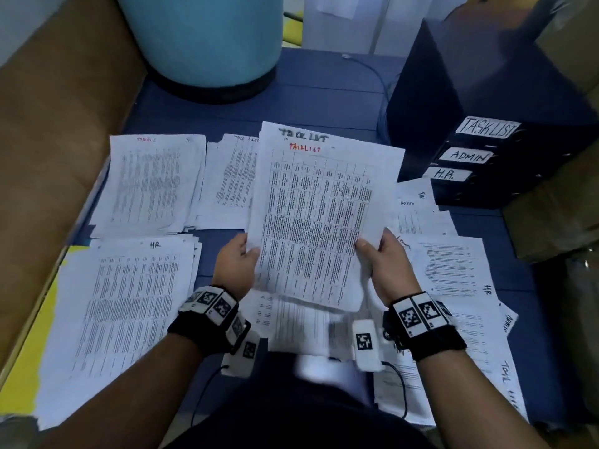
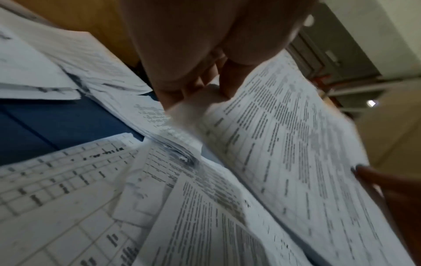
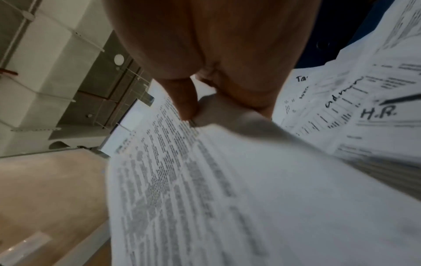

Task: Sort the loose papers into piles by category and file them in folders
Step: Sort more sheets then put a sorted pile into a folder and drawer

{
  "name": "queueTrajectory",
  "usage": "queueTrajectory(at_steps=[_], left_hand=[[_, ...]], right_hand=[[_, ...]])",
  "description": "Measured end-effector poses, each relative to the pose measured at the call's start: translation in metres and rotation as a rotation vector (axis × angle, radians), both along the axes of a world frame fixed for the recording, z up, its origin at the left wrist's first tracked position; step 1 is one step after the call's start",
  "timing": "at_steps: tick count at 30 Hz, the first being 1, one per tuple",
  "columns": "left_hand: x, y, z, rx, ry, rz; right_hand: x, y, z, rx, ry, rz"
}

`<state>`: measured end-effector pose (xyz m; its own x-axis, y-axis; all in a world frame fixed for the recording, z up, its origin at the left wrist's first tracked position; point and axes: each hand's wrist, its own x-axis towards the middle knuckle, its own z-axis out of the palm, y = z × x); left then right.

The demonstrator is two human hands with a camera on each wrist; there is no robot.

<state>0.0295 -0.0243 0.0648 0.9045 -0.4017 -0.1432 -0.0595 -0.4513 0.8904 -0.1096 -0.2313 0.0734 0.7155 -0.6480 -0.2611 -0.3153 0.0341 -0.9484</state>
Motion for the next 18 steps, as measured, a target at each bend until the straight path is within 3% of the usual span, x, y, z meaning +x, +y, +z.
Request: queueTrajectory(at_steps=[5, 9, 14, 18], left_hand=[[0.040, 0.020, -0.011, 0.051, 0.003, 0.115], [0.072, 0.039, -0.025, -0.013, 0.084, 0.158], [0.097, 0.061, -0.045, -0.177, 0.367, 0.272], [0.113, 0.073, -0.063, -0.176, 0.418, 0.299]], right_hand=[[0.017, 0.036, -0.021, 0.058, 0.189, 0.195], [0.060, 0.048, -0.027, 0.031, 0.206, 0.115], [0.140, 0.040, -0.034, -0.067, 0.263, 0.060], [0.199, 0.033, -0.049, -0.137, 0.356, 0.037]])
